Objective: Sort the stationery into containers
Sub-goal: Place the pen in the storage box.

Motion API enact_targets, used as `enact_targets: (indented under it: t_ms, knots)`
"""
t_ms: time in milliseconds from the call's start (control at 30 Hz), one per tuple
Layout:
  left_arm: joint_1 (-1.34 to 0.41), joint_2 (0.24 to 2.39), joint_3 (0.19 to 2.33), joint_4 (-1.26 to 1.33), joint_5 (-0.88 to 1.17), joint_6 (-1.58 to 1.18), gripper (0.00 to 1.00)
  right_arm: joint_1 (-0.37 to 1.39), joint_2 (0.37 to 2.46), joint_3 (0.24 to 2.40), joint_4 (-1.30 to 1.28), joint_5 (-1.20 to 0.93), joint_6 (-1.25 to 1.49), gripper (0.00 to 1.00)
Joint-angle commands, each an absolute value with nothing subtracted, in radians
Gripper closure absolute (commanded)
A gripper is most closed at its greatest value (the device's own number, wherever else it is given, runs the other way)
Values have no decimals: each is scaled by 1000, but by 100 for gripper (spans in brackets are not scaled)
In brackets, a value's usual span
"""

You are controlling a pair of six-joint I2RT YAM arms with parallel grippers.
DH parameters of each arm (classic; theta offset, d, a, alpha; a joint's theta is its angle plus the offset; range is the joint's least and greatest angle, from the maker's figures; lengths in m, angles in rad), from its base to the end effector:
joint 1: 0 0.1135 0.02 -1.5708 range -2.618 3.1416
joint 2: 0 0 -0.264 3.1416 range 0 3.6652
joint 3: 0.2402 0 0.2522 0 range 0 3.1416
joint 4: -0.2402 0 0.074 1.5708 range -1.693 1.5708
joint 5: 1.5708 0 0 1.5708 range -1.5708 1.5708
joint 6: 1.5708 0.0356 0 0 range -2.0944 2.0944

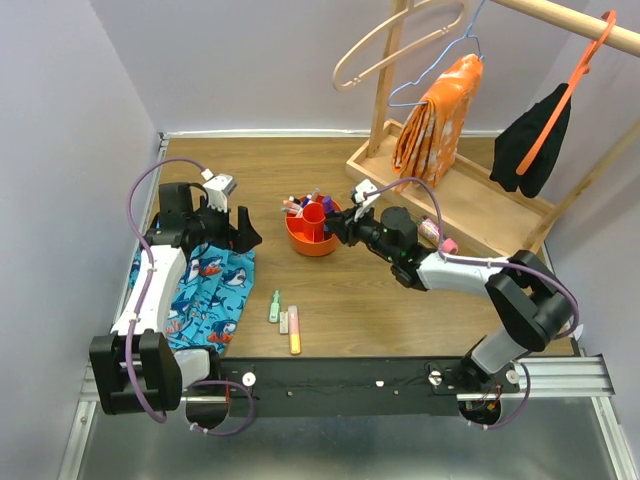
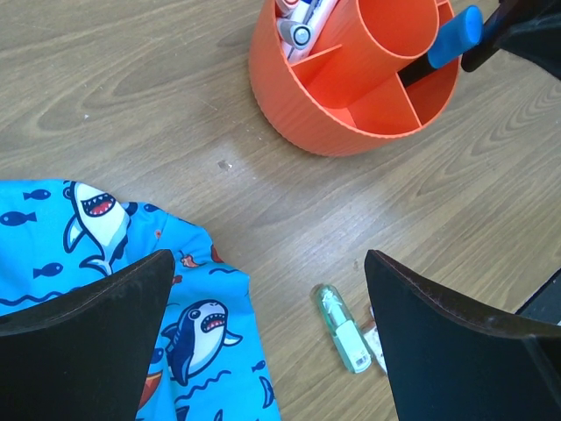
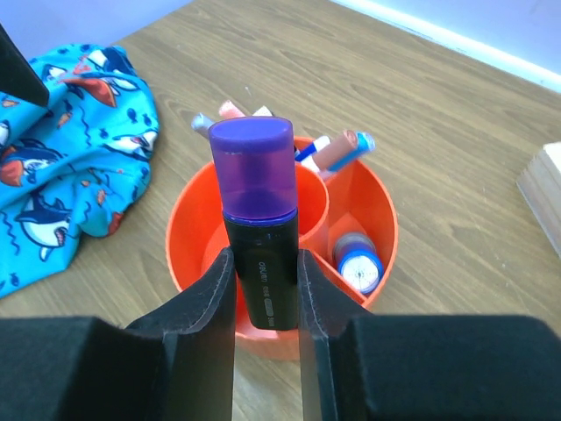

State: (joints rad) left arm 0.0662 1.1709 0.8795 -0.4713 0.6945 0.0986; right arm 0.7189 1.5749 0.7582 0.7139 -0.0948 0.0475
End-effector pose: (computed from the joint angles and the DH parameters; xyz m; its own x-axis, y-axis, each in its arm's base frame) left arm 0.2433 -0.0067 0.2737 -0.6456 0.0330 -0.7630 0.4767 0.7979 -0.3688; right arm 0.2547 0.2274 0.2288 -0.1116 -0.0349 -0.9931 -0.7220 0.6896 0.0569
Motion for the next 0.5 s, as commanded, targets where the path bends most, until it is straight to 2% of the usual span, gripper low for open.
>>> enact_targets:
  t_ms: [0,133,467]
  knots:
    - [69,1200,925,-468,722,109,1,721,1614,698,900,-34,40,99]
    - [69,1219,934,-466,721,112,1,721,1629,635,1023,-12,37,99]
    - [69,1238,923,-442,727,103,1,721,1641,581,1104,-21,74,99]
